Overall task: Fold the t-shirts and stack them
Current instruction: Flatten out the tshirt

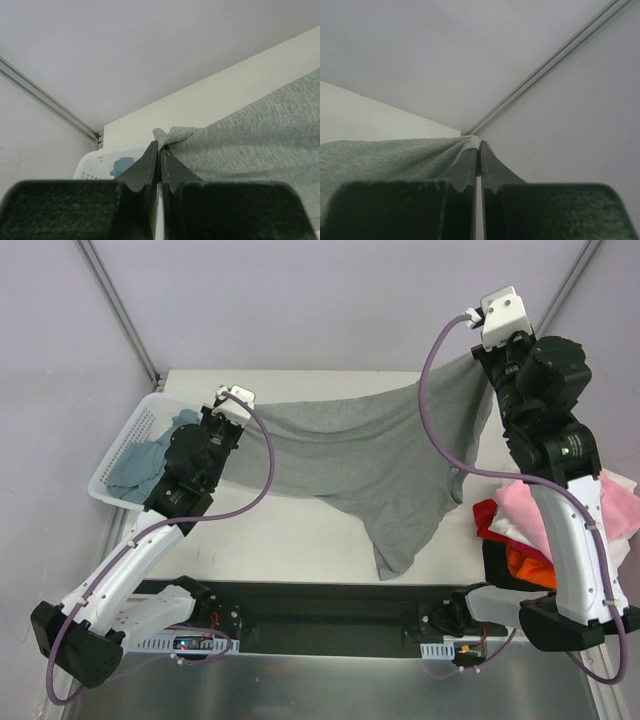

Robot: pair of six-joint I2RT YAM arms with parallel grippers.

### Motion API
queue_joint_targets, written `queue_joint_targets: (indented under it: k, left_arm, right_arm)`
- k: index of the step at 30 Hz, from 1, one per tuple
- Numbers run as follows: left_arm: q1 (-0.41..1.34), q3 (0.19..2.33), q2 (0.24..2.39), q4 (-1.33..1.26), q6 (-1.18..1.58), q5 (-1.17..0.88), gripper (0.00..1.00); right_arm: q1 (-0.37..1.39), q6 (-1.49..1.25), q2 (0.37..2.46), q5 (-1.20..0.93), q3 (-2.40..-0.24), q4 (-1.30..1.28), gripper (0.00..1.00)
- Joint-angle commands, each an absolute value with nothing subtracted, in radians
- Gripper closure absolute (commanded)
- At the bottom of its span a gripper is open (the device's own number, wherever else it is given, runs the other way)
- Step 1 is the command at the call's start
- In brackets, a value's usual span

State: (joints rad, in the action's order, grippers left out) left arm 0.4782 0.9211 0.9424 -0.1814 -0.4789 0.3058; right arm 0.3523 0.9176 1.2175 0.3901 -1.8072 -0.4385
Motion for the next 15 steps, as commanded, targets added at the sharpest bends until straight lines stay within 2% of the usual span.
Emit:
queue_joint_targets:
  k: [1,15]
  left_arm:
    - [0.476,0.905,0.968,-0.305,-0.500,0.342,1.00]
    - [0.414,0.951,1.158,-0.416,-0.506,0.380,1.00]
  right_arm:
    - [0.341,0.933,1.253,0.443,-1.822,-0.382,0.99]
    - [0.318,0.937,1.439,0.488,-1.894,-0.416,0.99]
